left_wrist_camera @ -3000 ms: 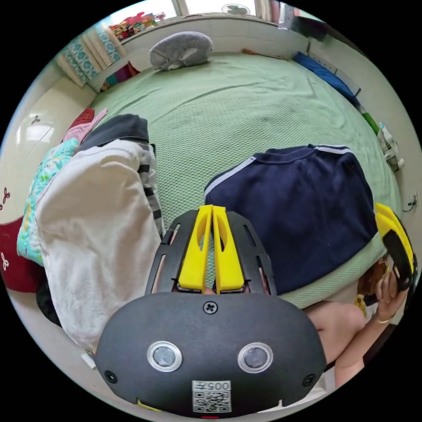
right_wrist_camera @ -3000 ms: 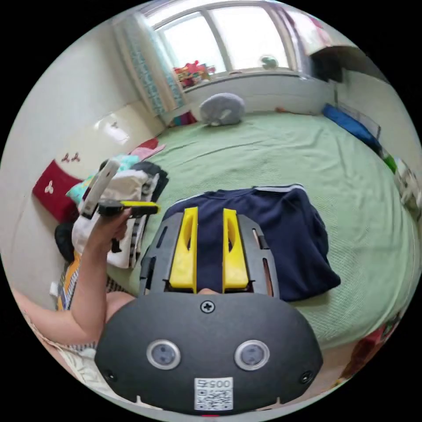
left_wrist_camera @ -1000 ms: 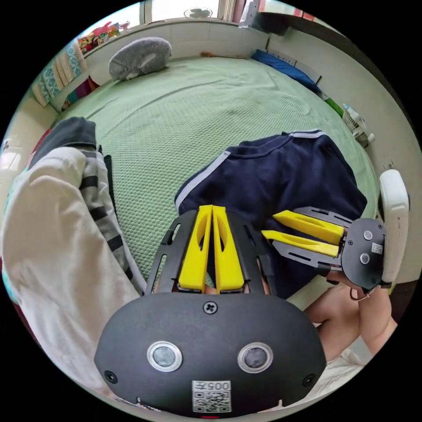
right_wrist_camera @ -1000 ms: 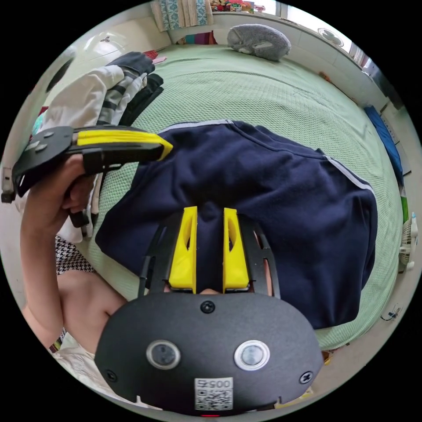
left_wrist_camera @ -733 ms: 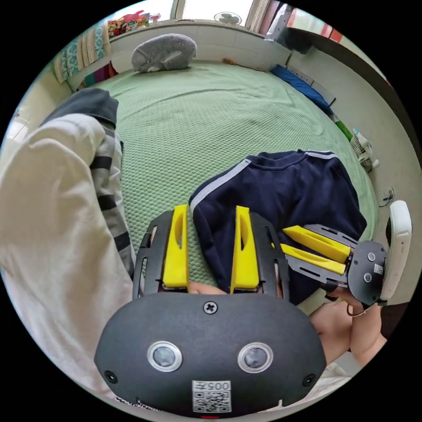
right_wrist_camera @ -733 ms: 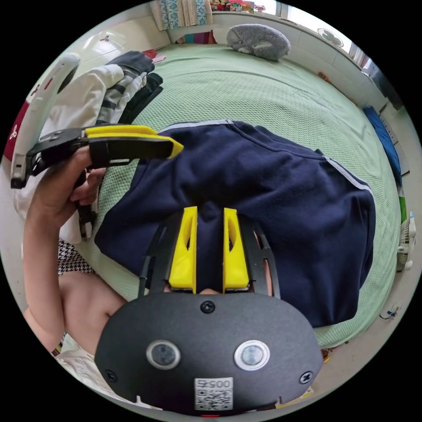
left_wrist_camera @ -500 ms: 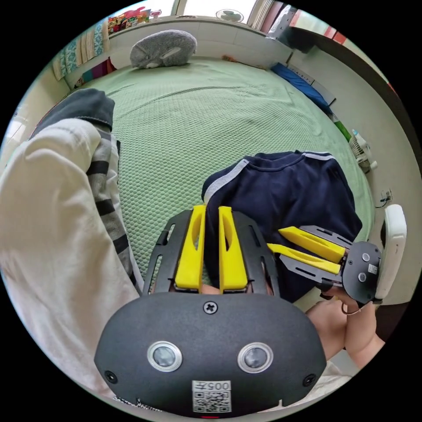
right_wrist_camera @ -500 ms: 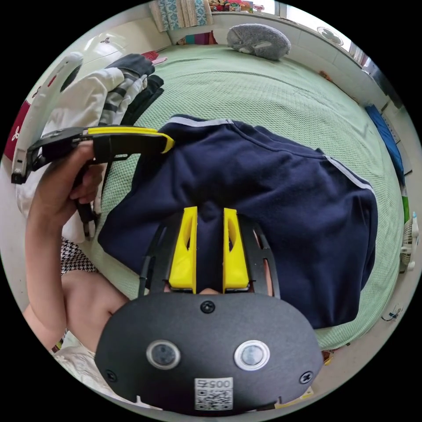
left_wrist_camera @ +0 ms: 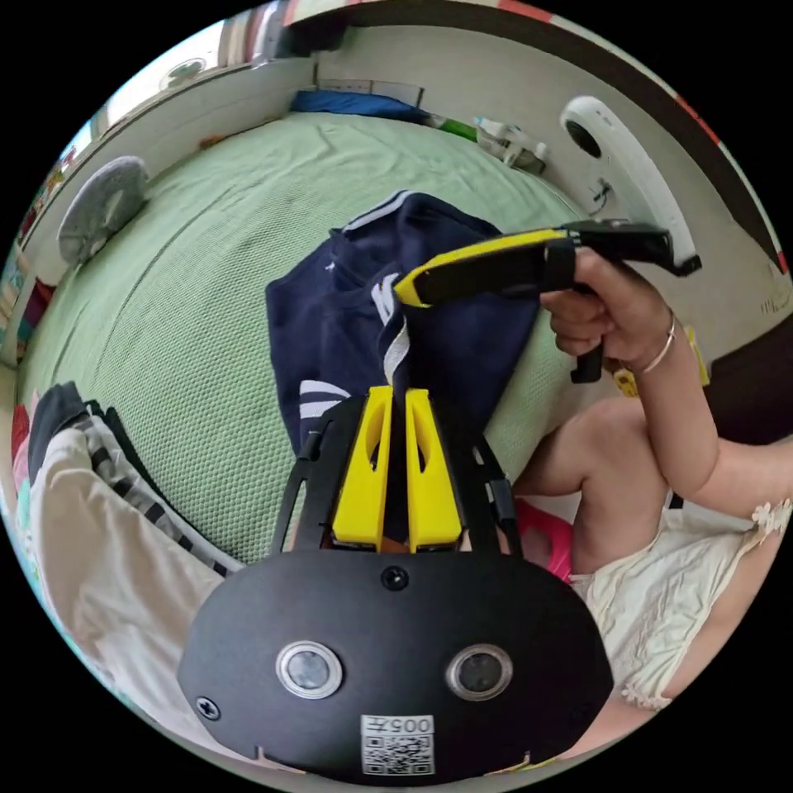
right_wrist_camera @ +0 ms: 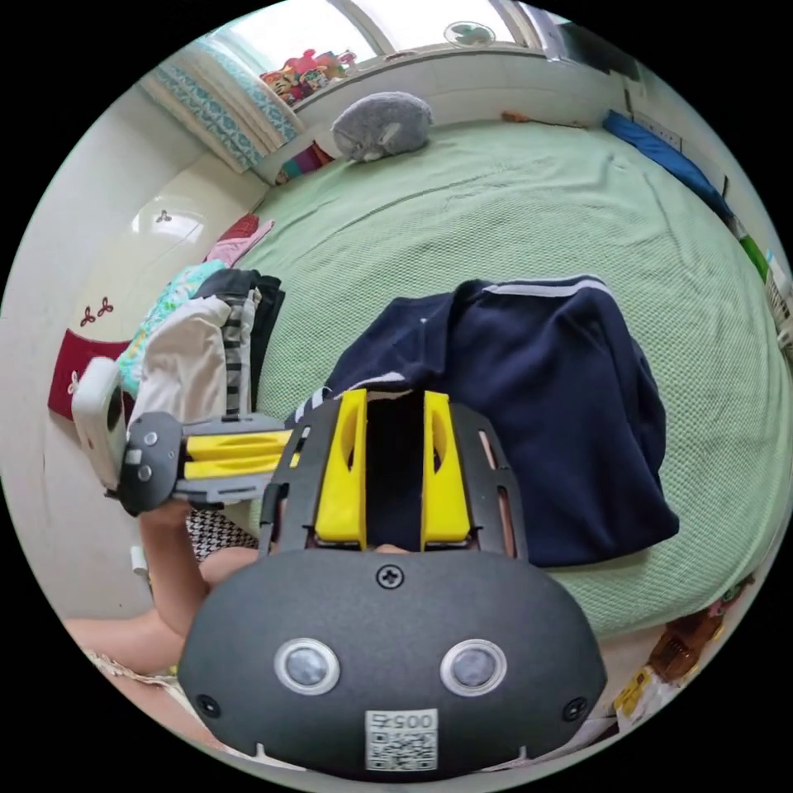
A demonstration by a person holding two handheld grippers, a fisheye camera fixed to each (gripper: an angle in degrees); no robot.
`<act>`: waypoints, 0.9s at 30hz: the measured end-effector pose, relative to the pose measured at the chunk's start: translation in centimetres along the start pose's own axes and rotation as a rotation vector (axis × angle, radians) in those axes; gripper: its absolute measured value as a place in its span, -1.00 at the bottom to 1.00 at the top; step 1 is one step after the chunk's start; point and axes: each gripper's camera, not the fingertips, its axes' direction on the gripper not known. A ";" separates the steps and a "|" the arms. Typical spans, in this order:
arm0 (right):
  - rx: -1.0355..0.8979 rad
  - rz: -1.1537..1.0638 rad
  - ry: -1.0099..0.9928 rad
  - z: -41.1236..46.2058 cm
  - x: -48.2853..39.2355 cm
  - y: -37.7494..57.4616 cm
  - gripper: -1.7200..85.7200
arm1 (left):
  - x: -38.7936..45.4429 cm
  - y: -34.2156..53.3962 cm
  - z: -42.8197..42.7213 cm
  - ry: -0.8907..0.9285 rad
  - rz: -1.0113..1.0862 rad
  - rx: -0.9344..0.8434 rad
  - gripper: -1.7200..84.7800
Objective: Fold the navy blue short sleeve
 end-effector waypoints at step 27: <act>-0.342 -0.129 0.400 7.3 -5.5 -3.1 -0.94 | -6.0 0.6 -3.5 0.005 -0.170 0.227 -0.88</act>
